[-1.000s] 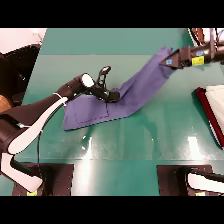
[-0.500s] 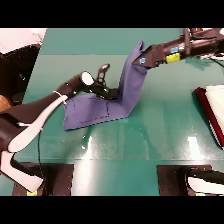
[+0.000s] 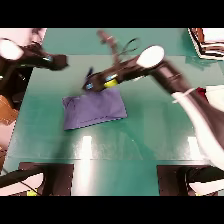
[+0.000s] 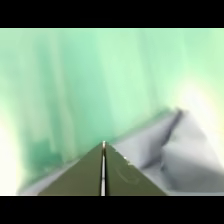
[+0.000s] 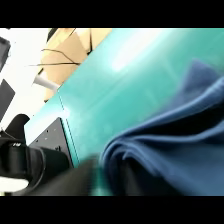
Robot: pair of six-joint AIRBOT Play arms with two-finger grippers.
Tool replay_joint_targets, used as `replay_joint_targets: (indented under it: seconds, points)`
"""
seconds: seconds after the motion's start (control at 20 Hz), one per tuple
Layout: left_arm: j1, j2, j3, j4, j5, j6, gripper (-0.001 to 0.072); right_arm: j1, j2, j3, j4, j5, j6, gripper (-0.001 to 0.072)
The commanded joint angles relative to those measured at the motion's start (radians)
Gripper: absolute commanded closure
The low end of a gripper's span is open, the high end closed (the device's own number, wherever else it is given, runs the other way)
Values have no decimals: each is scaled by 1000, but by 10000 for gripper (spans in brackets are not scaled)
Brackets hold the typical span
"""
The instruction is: Fold the shirts.
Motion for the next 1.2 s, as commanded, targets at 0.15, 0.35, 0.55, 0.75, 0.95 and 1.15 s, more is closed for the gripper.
replay_joint_targets:
  seconds: [0.15,0.35,0.55,0.75,0.95,1.15]
  points:
    - [166,140,0,58,-72,7,685,121,-244,197,-10,78,-37,310]
    - [166,140,0,57,-130,7,685,-19,-192,110,-66,211,-30,352]
    - [166,140,0,56,-160,7,685,-227,-60,-147,-143,212,6,352]
    - [163,140,0,39,-163,7,685,-432,6,-352,-154,209,29,160]
    - [163,136,-1,25,-159,7,685,-499,-15,-439,-118,161,49,119]
    - [163,130,-4,16,-159,7,685,-435,-116,-381,-74,165,45,119]
